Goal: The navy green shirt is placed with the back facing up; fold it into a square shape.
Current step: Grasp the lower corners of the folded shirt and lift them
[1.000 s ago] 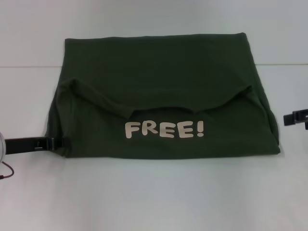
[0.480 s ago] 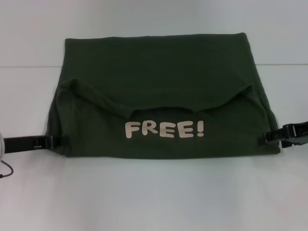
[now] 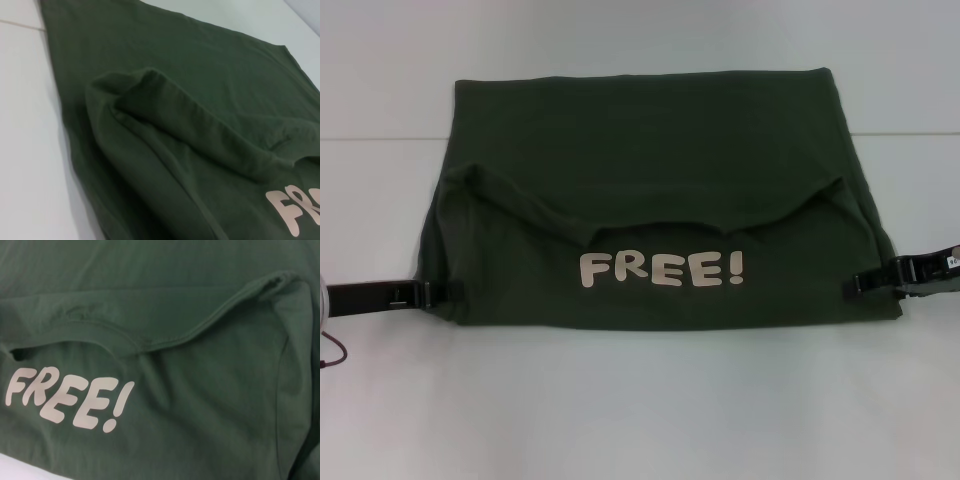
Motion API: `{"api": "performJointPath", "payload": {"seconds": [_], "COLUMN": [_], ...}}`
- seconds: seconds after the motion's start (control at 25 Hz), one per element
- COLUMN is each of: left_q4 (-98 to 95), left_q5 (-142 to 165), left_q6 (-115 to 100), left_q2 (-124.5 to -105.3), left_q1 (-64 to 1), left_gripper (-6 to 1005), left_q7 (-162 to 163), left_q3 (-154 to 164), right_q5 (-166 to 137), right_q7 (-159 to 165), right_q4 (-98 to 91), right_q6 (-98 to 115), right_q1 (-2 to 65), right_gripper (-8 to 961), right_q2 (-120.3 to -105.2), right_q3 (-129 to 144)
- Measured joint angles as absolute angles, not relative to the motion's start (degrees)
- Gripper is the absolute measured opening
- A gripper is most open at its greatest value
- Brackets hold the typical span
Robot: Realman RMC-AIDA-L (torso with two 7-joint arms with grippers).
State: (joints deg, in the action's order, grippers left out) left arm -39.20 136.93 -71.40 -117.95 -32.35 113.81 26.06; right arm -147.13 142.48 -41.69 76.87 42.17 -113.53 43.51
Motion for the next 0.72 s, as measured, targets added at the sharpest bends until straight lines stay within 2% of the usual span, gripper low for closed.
{"api": "performJointPath", "payload": {"seconds": [0.28,0.36,0.72], "left_q4": [-39.54,-39.54,-39.65], "left_q5": [136.89,136.88,136.23], "left_q6": [-71.97,-72.03,-72.32], "left_q2": [-117.95,-117.94,-117.94], "left_q1": [-32.45,-32.45,-32.43], "left_gripper": [38,38,37], "left_q7": [113.81,113.81,114.27], "left_q3": [25.99,26.0,25.91], "right_q5": [-147.28,-147.38,-147.36], "right_q7": [142.39,142.37,142.31], "right_q4": [-42.09,-41.89,-42.13], "right_q6": [76.47,76.37,75.59], "right_q1": [42.19,42.19,41.89], "right_gripper": [735,536,365], "right_q2": [-113.78,-113.8,-113.82], "right_q3": [43.5,43.5,43.48]}}
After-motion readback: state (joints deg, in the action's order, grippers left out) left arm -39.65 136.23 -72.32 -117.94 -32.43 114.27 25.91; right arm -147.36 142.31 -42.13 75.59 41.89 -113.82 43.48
